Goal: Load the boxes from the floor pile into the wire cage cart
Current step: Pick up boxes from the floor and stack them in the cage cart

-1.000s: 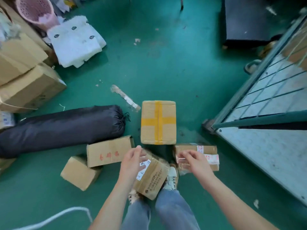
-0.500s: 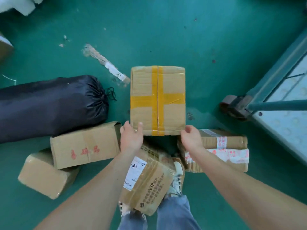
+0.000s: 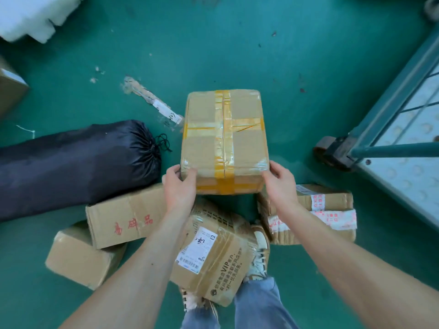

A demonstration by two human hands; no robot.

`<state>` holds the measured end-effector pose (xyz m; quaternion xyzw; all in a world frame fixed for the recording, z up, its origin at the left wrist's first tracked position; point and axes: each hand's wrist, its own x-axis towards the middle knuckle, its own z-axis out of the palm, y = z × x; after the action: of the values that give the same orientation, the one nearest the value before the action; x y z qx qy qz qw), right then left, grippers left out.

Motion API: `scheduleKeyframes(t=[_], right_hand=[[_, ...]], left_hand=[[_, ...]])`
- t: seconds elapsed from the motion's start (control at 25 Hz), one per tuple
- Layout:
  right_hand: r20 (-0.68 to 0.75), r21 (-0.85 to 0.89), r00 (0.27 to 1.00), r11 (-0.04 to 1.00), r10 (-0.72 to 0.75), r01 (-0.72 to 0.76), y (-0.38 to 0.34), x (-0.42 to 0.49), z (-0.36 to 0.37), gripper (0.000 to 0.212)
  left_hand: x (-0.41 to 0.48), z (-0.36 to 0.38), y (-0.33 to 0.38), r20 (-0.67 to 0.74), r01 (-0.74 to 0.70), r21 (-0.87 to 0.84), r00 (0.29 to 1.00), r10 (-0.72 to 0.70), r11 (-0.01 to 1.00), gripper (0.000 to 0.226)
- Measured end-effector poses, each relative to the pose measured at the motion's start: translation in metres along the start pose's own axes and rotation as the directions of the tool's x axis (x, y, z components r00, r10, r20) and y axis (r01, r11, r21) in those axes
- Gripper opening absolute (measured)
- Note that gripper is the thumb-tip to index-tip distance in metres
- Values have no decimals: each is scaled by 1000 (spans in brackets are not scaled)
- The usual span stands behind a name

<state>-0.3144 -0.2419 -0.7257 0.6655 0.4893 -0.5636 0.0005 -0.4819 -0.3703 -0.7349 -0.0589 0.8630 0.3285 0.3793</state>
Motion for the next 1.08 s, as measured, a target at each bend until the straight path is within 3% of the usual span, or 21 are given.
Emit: scheduleKeyframes(t=[0.24, 0.52, 0.72, 0.88, 0.96, 1.08], right_hand=[[11, 224, 998, 972, -68, 64, -74, -54, -38, 31], [43, 172, 978, 966, -202, 192, -94, -201, -91, 40], [-91, 280, 984, 944, -156, 176, -89, -359, -146, 46], [-179, 315, 982, 942, -59, 114, -62, -444, -188, 37], [-234, 298, 972, 949, -30, 101, -50, -478, -213, 34], [-327, 333, 941, 942, 83, 33, -36, -527, -255, 48]], left_hand=[[-48, -45, 68, 59, -168, 45, 984, 165, 985, 60], [-170, -127, 107, 105, -306, 169, 951, 291, 937, 70], [-278, -178, 139, 231, -409, 178, 901, 366, 895, 57], [-355, -189, 147, 341, -511, 200, 836, 429, 836, 51], [-393, -188, 154, 393, -533, 221, 815, 425, 817, 49], [-447, -176, 156, 427, -508, 277, 826, 369, 816, 46]])
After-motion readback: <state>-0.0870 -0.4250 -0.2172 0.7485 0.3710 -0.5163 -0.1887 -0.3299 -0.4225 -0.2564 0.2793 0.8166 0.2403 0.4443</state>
